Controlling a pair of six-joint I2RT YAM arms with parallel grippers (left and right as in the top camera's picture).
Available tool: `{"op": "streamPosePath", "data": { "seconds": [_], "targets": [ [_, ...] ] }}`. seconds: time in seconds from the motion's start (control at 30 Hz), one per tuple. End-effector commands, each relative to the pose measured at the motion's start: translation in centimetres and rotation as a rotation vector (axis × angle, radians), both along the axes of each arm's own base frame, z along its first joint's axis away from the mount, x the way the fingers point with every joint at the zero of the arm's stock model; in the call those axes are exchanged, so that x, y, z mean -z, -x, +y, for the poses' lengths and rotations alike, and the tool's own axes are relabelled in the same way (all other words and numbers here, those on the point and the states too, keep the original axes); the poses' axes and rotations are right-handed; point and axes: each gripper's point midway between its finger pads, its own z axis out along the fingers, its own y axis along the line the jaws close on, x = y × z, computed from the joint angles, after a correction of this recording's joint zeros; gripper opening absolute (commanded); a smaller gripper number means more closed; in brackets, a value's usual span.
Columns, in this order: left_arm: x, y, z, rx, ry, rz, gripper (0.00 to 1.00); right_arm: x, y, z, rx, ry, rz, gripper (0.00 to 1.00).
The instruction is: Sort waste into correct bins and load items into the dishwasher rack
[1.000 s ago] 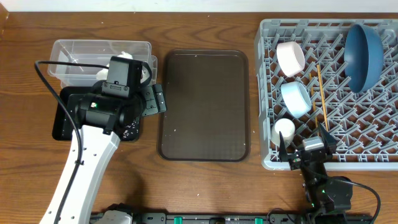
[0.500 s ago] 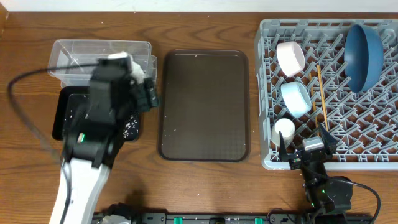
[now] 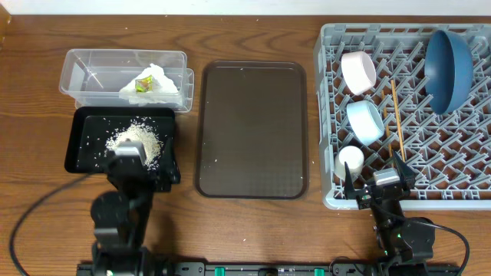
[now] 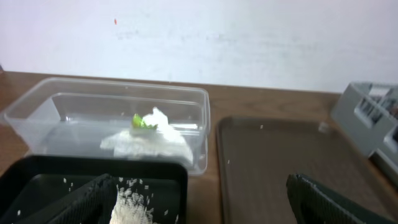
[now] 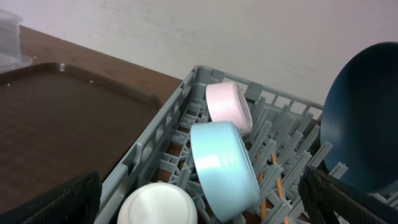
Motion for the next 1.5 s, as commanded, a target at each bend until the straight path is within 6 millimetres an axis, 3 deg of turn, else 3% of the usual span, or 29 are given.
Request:
{"op": "streamPosePath", "data": {
  "seconds": [0.0,0.23,0.53,1.47],
  "targets": [
    [1.9,0.6,0.2,-0.006,-0.036,-0.028,0.90,0.0,0.0,-0.2,0.007,-0.013,0.001,0.99],
    [5.5,0.6,0.1,0.000,-0.035,-0.067,0.90,0.0,0.0,-0.2,0.007,-0.013,0.002,0.99],
    [7.5,1.1,-0.1,0.013,-0.029,-0.043,0.90,0.0,0.0,-0.2,0.007,-0.013,0.002,0.99],
    [7.5,1.1,-0.5,0.031,-0.028,-0.042,0.90,0.0,0.0,-0.2,0.007,-0.013,0.002,0.99]
  ]
}}
